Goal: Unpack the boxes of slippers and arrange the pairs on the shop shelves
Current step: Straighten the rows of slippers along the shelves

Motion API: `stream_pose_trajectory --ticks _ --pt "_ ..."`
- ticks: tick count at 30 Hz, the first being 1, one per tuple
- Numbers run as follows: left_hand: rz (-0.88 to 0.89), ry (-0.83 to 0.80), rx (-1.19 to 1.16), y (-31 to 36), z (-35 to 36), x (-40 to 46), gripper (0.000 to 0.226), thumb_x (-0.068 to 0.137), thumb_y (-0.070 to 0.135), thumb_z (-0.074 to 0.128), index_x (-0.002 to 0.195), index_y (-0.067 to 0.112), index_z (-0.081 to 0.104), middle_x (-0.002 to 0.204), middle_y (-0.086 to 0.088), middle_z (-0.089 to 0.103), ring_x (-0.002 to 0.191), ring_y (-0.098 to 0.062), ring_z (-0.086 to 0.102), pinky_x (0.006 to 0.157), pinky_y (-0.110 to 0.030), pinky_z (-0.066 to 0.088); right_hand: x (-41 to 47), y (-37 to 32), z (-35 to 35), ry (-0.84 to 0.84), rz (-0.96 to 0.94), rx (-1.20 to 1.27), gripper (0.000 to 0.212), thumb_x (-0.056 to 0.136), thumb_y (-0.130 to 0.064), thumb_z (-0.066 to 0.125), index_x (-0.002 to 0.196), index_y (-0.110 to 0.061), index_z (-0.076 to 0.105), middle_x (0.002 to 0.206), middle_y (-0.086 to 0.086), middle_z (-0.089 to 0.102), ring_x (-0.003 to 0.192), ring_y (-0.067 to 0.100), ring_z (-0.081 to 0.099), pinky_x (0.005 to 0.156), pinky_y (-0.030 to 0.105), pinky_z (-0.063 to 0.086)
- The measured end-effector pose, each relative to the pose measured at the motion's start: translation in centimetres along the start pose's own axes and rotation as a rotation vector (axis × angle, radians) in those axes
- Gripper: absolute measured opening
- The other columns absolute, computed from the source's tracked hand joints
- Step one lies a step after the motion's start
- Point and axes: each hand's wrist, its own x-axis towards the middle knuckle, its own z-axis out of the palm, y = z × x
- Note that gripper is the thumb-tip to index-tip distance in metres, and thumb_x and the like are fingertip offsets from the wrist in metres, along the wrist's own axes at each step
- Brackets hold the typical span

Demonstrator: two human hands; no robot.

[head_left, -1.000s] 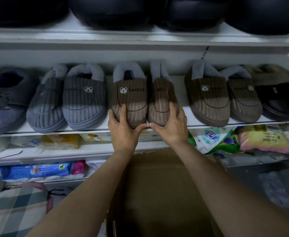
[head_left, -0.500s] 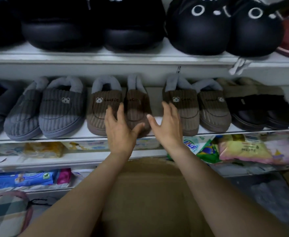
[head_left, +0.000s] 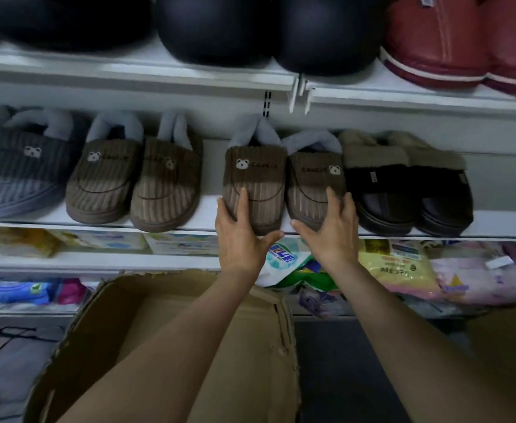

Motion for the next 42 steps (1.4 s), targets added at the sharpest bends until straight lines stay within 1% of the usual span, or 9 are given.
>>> stream_pose_trajectory --ticks 5,7,10,14,19,23,33,39,42 --pt "-0.046 0.018 0.047 0.1 1.1 0.0 0.112 0.073 0.046 0.085 0.158 0.032 0.014 0.161 -0.024 0.009 0.146 -0.042 0.02 0.118 -0.045 0.025 1.0 1.5 0.2 -0.069 0.032 0.053 0.105 0.075 -0.058 0.08 0.157 -0.03 0.021 0.167 0.017 0.007 0.152 0.035 0.017 0.116 0.045 0.031" --pt "-0.057 0.025 0.045 0.1 1.3 0.3 0.112 0.073 0.045 0.084 0.159 0.033 0.013 0.161 -0.024 0.01 0.145 -0.042 0.022 0.119 -0.047 0.026 1.2 1.6 0.5 -0.062 0.036 0.078 0.105 0.073 -0.057 0.081 0.156 -0.031 0.022 0.165 0.019 0.013 0.151 0.035 0.02 0.116 0.045 0.031" --pt "-0.039 0.046 0.049 0.0 1.4 0.6 0.11 0.074 0.044 0.084 0.159 0.03 0.016 0.158 -0.025 0.018 0.142 -0.042 0.026 0.117 -0.047 0.027 1.1 1.6 0.8 -0.011 0.027 0.106 0.102 0.071 -0.055 0.083 0.154 -0.03 0.029 0.157 0.018 0.029 0.143 0.037 0.032 0.114 0.047 0.036" --pt "-0.01 0.073 0.069 -0.6 1.1 0.3 0.106 0.073 0.046 0.083 0.158 0.027 0.022 0.153 -0.025 0.026 0.136 -0.043 0.031 0.113 -0.049 0.031 0.3 0.8 1.3 0.019 0.032 0.117 0.101 0.069 -0.056 0.084 0.152 -0.033 0.031 0.151 0.015 0.035 0.138 0.035 0.038 0.11 0.048 0.04" --pt "0.002 0.109 0.056 -2.3 0.0 -0.4 0.106 0.074 0.047 0.082 0.158 0.029 0.02 0.156 -0.025 0.023 0.141 -0.041 0.027 0.113 -0.049 0.031 -0.8 -0.4 2.1 0.025 0.005 0.124 0.102 0.07 -0.056 0.084 0.153 -0.035 0.03 0.154 0.013 0.034 0.14 0.033 0.036 0.109 0.044 0.04" --pt "-0.009 0.082 0.04 -3.4 -1.1 0.6 0.107 0.074 0.047 0.083 0.158 0.033 0.018 0.16 -0.024 0.017 0.146 -0.039 0.018 0.117 -0.048 0.026 -1.1 -1.5 3.0 0.031 0.0 0.148 0.1 0.071 -0.054 0.084 0.153 -0.034 0.03 0.154 0.013 0.033 0.141 0.032 0.034 0.109 0.046 0.041" --pt "0.004 0.038 -0.002 -4.1 -1.7 2.3 0.108 0.073 0.046 0.084 0.158 0.03 0.019 0.16 -0.026 0.014 0.149 -0.039 0.013 0.119 -0.047 0.021 -1.1 -2.2 3.9 0.042 0.016 0.134 0.103 0.071 -0.051 0.085 0.154 -0.032 0.027 0.155 0.016 0.03 0.142 0.035 0.032 0.111 0.046 0.038" --pt "0.009 0.041 0.044 -3.4 -2.1 2.2 0.106 0.077 0.048 0.08 0.159 0.029 0.016 0.163 -0.023 0.008 0.15 -0.038 0.009 0.12 -0.048 0.019 -1.1 -2.4 3.3 0.01 0.016 0.121 0.101 0.075 -0.056 0.079 0.156 -0.032 0.023 0.159 0.014 0.023 0.146 0.035 0.027 0.111 0.046 0.037" --pt "0.051 0.081 0.079 -1.8 -2.2 2.3 0.103 0.078 0.049 0.079 0.159 0.025 0.019 0.162 -0.023 0.011 0.149 -0.038 0.011 0.12 -0.048 0.021 -0.9 -2.1 1.7 0.01 0.004 0.103 0.094 0.082 -0.06 0.071 0.157 -0.028 0.023 0.163 0.013 0.018 0.149 0.032 0.022 0.114 0.045 0.033"
